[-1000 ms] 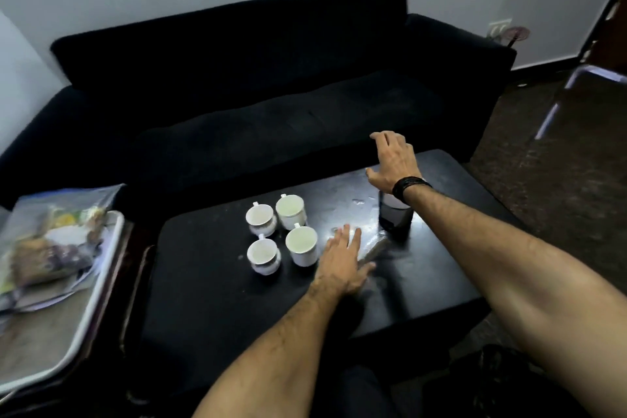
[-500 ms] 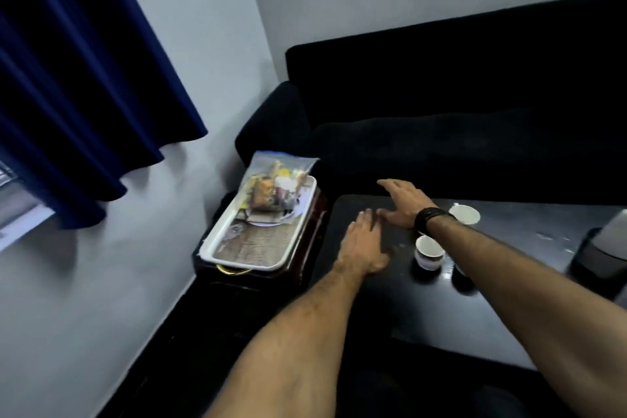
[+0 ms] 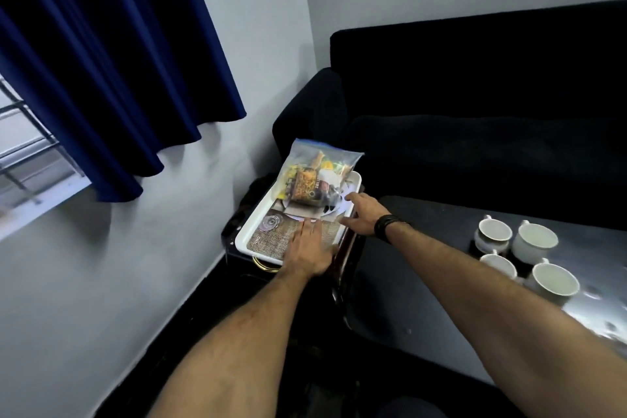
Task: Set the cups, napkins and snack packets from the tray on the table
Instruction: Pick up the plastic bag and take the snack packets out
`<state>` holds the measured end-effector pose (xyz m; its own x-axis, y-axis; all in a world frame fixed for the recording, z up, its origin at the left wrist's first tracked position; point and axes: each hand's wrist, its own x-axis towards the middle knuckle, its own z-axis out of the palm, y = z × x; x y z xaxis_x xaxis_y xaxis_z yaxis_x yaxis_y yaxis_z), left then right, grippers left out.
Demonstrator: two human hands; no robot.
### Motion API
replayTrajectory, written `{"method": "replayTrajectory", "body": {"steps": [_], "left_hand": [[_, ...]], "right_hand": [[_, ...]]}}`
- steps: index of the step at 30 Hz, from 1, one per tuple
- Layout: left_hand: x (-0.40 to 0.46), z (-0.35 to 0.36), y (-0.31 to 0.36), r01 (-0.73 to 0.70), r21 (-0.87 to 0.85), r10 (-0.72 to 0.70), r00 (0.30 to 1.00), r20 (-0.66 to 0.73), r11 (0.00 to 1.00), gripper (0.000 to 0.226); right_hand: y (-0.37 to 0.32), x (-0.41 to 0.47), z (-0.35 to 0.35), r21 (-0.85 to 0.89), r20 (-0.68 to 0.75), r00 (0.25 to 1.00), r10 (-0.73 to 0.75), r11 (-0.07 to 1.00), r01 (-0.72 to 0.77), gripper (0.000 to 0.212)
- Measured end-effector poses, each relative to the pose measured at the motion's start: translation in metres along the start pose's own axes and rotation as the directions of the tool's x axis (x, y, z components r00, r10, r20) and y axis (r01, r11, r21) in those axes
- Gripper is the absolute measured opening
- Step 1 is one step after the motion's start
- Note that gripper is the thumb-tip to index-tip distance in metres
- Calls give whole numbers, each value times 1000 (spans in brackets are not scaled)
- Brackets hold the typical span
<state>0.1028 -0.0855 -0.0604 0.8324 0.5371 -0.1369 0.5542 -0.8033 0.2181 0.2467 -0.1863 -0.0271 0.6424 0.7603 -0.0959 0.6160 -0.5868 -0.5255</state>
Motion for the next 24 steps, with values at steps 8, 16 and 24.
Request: {"method": "replayTrajectory", "body": {"steps": [8, 16, 24], "left_hand": [[76, 25, -22, 17, 40, -18, 999, 30, 999, 78], [93, 71, -36, 29, 53, -28, 999, -29, 998, 68], [92, 74, -37, 13, 66, -9, 998, -59, 998, 73]], "right_hand": [[-9, 85, 23, 366, -38, 982, 184, 917, -157, 71], [-12, 144, 44, 774, 76, 895, 439, 540, -331, 90], [-23, 160, 53, 894, 270, 864, 426, 223, -389, 67]]}}
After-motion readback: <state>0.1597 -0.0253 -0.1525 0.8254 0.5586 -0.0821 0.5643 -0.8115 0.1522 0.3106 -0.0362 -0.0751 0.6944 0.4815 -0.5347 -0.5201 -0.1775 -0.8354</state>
